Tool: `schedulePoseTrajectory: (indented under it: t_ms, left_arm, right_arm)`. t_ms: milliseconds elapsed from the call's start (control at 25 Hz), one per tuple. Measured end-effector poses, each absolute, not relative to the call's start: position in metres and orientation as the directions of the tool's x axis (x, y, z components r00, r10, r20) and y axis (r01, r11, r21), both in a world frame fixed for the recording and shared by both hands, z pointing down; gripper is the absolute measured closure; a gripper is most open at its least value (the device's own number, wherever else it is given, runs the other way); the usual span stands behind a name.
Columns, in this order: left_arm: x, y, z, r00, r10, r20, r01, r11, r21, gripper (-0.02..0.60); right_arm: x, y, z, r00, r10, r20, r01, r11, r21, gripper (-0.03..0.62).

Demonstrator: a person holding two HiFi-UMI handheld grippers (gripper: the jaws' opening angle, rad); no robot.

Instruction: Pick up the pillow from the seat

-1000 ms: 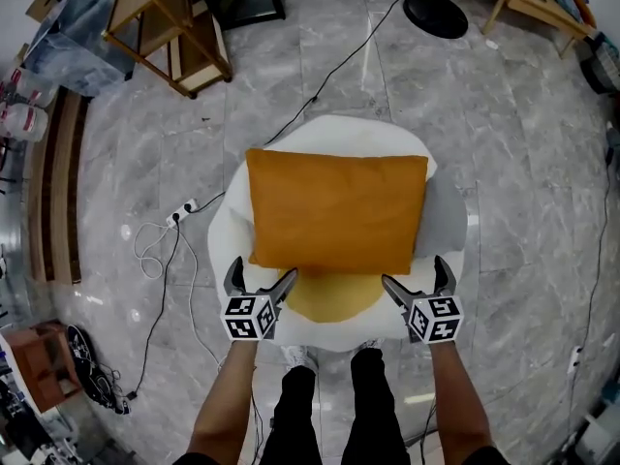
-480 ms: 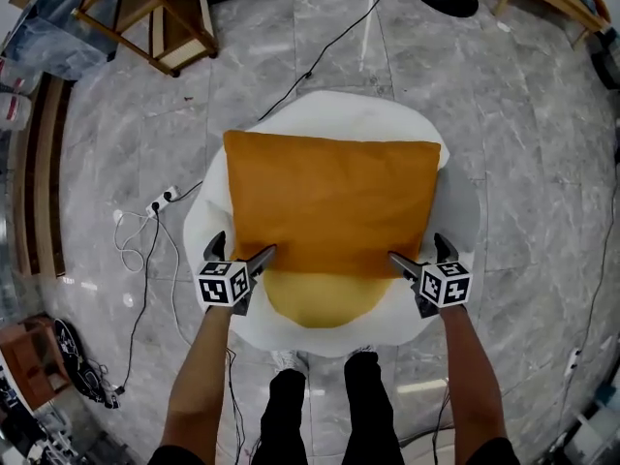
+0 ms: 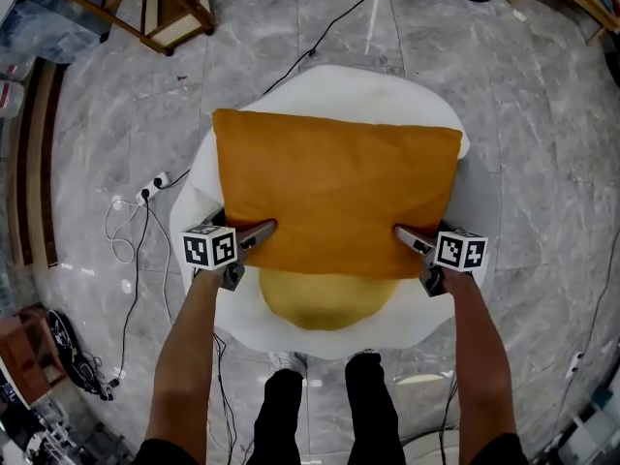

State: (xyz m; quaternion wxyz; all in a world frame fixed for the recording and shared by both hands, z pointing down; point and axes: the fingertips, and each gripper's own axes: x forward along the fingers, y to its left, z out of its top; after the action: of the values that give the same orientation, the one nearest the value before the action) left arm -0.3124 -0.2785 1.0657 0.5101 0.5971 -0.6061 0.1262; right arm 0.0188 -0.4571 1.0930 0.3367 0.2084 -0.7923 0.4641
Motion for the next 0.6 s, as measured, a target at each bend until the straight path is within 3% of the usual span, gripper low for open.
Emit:
schedulePoseTrajectory:
  t_ms: [120,200,320,600]
  left_arm:
    - [-0.306,-0.287,1.076,0.259,-0.583,0.770,-0.838,0.260,0.479,-0.011]
    - [-0.301,-0.292,1.076,0.261,-0.582,0.770,-0.840,0.256,0.478,0.024]
    - [-0.296,-0.291,1.074,0.252,-0.591,0.766,-0.856,0.232,0.461,0.113]
    - [-0.285,-0.285,1.055,0.238,-0.590,0.771,-0.882,0.201,0.426,0.247]
  right_arm:
    - [0.012,-0.456,1.106,-0.694,0.009,0.720,-0.634,0.467,-0.617,0.005]
    - [0.009,-0.456,1.109,-0.694,0.020,0.719,-0.630,0.466,-0.621,0.010]
    - [0.007,-0.453,1.105,-0.695,0.031,0.719,-0.621,0.478,-0.621,0.082]
    - [0.010,-0.447,1.087,-0.625,0.011,0.780,-0.647,0.551,-0.527,0.259]
